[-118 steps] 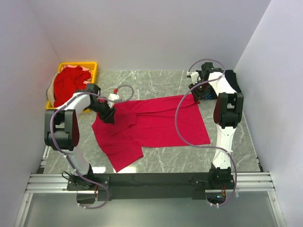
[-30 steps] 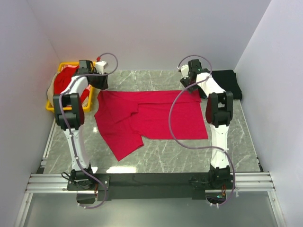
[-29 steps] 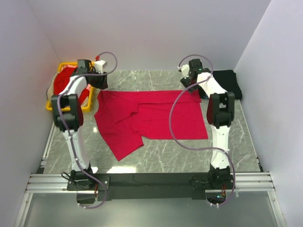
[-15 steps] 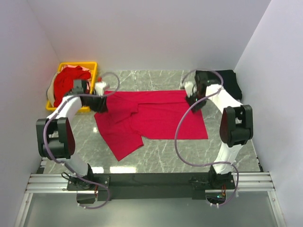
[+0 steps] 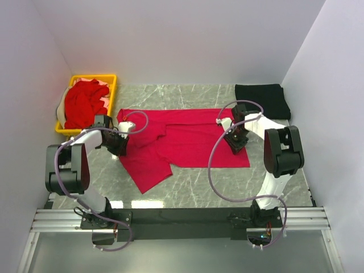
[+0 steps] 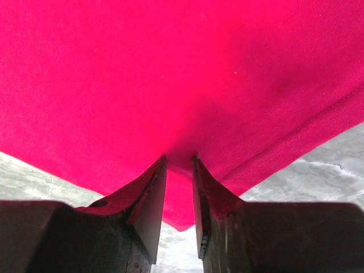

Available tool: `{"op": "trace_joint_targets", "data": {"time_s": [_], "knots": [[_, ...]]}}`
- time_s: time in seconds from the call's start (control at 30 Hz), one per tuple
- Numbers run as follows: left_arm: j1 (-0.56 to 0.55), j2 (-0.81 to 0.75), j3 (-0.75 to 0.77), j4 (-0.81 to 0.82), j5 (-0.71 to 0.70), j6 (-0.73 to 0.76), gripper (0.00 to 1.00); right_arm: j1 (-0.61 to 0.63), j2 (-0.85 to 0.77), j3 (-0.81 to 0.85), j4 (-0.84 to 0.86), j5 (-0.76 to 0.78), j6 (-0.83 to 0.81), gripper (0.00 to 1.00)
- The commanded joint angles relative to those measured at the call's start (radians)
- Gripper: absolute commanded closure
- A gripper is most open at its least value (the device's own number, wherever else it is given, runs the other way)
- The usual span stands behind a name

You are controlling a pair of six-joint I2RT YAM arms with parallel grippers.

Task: Fold and stack the t-shirts
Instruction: Fold the tshirt

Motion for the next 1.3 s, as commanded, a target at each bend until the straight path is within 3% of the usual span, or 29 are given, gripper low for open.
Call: {"op": "trace_joint_targets", "data": {"time_s": [0.0,0.27,0.33,0.47,0.6,1.0,1.27], "knots": [[0.0,-0.016,-0.1,-0.05,-0.11,0.096,0.78,0.004,-0.001,-0.084,0.046,0.028,-0.009,0.68],[0.037,-0.028,-0.03,-0.104,-0.101,0.12,0.79,0.004,-0.116,-0.115,0.021,0.016,-0.015,0.63],[0.054,-0.033,0.016,-0.132,-0.087,0.134,0.73,-0.001,-0.153,-0.096,0.01,0.021,-0.024,0.59],[0.077,-0.112,0.09,-0.276,0.066,0.263,0.52,-0.028,-0.263,-0.079,-0.028,-0.012,-0.074,0.52],[0.075,-0.236,0.072,-0.334,0.134,0.344,0.44,-0.033,-0.362,-0.134,-0.054,-0.015,-0.174,0.52],[0.077,-0.25,-0.026,-0.293,0.143,0.407,0.41,0.002,-0.477,-0.444,0.108,0.111,-0.297,0.48],[0.075,-0.223,-0.062,-0.251,0.112,0.424,0.4,0.009,-0.462,-0.498,0.197,0.139,-0.314,0.47]]}}
